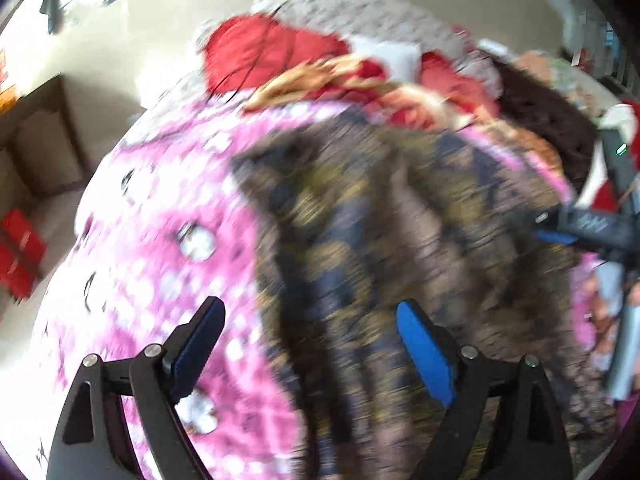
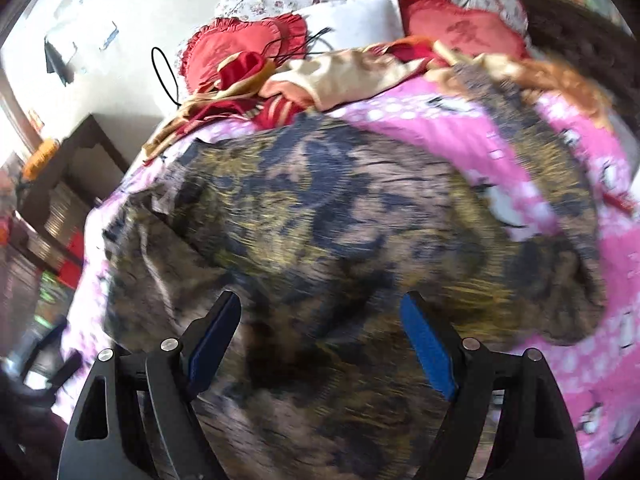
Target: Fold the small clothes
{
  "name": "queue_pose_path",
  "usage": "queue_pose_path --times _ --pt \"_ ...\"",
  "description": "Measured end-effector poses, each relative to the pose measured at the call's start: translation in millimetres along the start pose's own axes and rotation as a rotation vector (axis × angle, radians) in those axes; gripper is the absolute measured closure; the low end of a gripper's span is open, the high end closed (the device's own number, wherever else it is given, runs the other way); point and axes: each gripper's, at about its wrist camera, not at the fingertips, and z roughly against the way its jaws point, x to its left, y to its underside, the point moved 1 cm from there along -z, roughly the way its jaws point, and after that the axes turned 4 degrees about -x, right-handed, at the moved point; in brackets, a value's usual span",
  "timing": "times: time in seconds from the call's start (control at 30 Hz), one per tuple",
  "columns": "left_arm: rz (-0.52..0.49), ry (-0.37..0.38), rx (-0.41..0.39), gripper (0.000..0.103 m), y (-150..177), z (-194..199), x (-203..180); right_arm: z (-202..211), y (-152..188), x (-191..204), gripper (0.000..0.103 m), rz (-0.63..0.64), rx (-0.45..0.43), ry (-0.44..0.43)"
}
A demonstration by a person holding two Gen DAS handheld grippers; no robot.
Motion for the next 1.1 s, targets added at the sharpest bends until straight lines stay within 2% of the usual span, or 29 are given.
queue_pose_path --times 0.07,0.17,0.2,0.23,0.27,0.3,0.37,0.47,0.5,0.53,0.57,0.6,0.63,0.67,0.7,0.73,0.8,0.87,0.93,1.0,1.07,1.1 --pt "-0.001 -0.054 0.059 0.012 8 -16 4 -7 2 10 0.024 0.010 0.025 -0.002" --pt "-0.035 -0.089 0.103 0.012 18 -33 2 -23 12 27 0.024 0.085 0.071 0.028" --pt "-0.048 -0.105 0.110 0.012 20 -38 0 -31 15 32 0.038 0.127 0.087 0.056" --pt "-0.061 -0.117 0.120 0.012 22 -42 0 -34 15 33 0.077 0.145 0.087 0.069" --pt "-0.064 -0.120 0.125 0.012 24 -44 0 -33 13 30 0.097 0.157 0.080 0.081" --pt "-0.060 -0.121 0.124 0.012 25 -45 1 -25 8 26 0.102 0.145 0.048 0.071" --pt "-0.033 -0.127 0.114 0.012 25 -45 8 -1 -4 19 0.102 0.135 -0.046 0.067" --pt "0.008 -0.145 0.128 0.012 25 -48 17 50 -23 3 0.102 0.127 -0.241 0.121" --pt "0.021 -0.147 0.133 0.012 22 -49 17 67 -28 -7 0.102 0.117 -0.303 0.165" --pt "0.037 -0.143 0.137 0.012 22 -50 21 73 -29 -15 0.102 0.115 -0.326 0.200" --pt "0.043 -0.141 0.138 0.012 23 -49 24 73 -30 -22 0.102 0.115 -0.324 0.229" --pt "0.046 -0.145 0.137 0.012 23 -48 26 65 -29 -33 0.094 0.117 -0.280 0.247" --pt "0.044 -0.151 0.137 0.012 23 -47 28 47 -27 -46 0.087 0.120 -0.178 0.289" --pt "0.043 -0.156 0.136 0.012 23 -46 31 31 -23 -59 0.085 0.125 -0.081 0.348" --pt "0.046 -0.157 0.135 0.012 22 -44 33 26 -19 -69 0.085 0.125 -0.046 0.390" --pt "0.053 -0.152 0.135 0.012 22 -41 37 30 -17 -75 0.083 0.114 -0.057 0.413" --pt "0.067 -0.139 0.129 0.012 20 -37 44 48 -17 -79 0.076 0.080 -0.135 0.437" --pt "0.082 -0.115 0.087 0.012 12 -30 48 62 -22 -66 0.072 0.079 -0.210 0.410" --pt "0.084 -0.112 0.038 0.012 1 -22 48 65 -29 -41 0.069 0.116 -0.217 0.296" --pt "0.095 -0.124 0.020 0.012 -5 -23 46 61 -32 -11 0.069 0.173 -0.216 0.227" --pt "0.120 -0.123 0.061 0.012 -14 -36 46 53 -31 30 0.068 0.273 -0.205 0.122" --pt "0.129 -0.125 0.077 0.012 -15 -41 47 42 -31 58 0.068 0.341 -0.172 0.022"
